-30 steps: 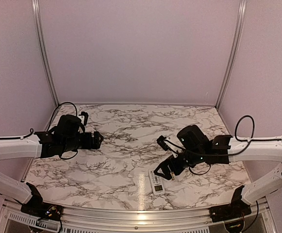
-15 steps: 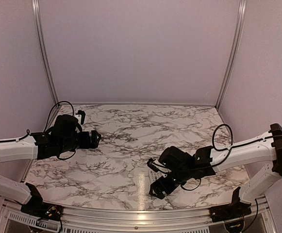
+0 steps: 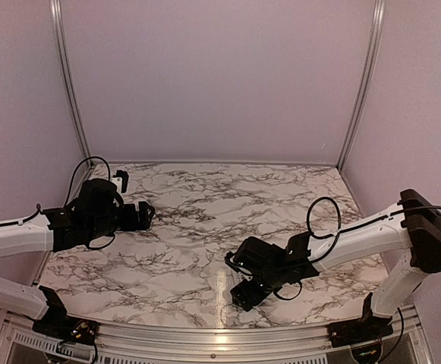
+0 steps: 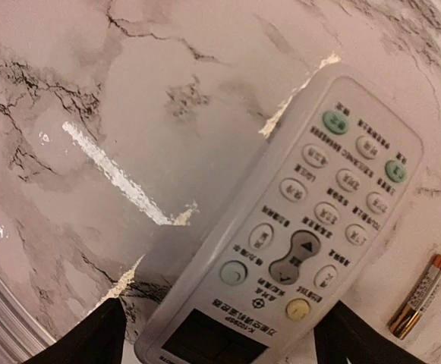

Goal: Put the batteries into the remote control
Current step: Pick up the remote control from the center of the board.

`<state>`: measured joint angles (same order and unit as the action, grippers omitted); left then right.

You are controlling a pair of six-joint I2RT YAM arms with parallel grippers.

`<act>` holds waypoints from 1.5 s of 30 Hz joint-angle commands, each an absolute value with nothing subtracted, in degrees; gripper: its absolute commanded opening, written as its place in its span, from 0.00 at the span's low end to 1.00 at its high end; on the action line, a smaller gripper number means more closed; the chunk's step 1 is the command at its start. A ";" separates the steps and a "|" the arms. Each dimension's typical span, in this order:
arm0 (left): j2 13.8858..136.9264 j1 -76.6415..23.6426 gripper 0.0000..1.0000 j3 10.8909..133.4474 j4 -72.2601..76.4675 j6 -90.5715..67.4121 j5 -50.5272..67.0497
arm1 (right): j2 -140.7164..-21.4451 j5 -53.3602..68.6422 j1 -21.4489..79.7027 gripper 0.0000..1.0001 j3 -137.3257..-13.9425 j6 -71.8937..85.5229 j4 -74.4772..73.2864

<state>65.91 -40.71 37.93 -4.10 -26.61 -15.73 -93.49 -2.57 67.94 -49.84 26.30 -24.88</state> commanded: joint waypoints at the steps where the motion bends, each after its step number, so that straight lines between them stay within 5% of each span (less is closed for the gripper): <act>1: 63.36 -40.96 0.99 36.53 -4.23 -26.82 -16.89 | -95.95 -4.66 68.54 0.79 -52.45 24.09 -25.27; 17: 54.00 -40.96 0.99 28.46 7.83 -21.73 -7.52 | -99.08 0.34 68.69 0.45 -55.57 11.57 -21.54; 28: 44.67 -43.48 0.99 23.65 14.79 -17.06 -3.14 | -91.92 13.17 65.78 0.34 -55.15 9.93 -18.69; 45: 67.98 -71.52 0.99 41.01 -4.70 26.65 -24.70 | -74.99 32.03 52.57 0.29 -45.18 13.46 -18.33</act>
<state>62.30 -66.78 39.68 4.23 11.18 -16.60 -78.06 26.13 53.49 -46.11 11.79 -18.72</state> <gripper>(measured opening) 0.989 0.506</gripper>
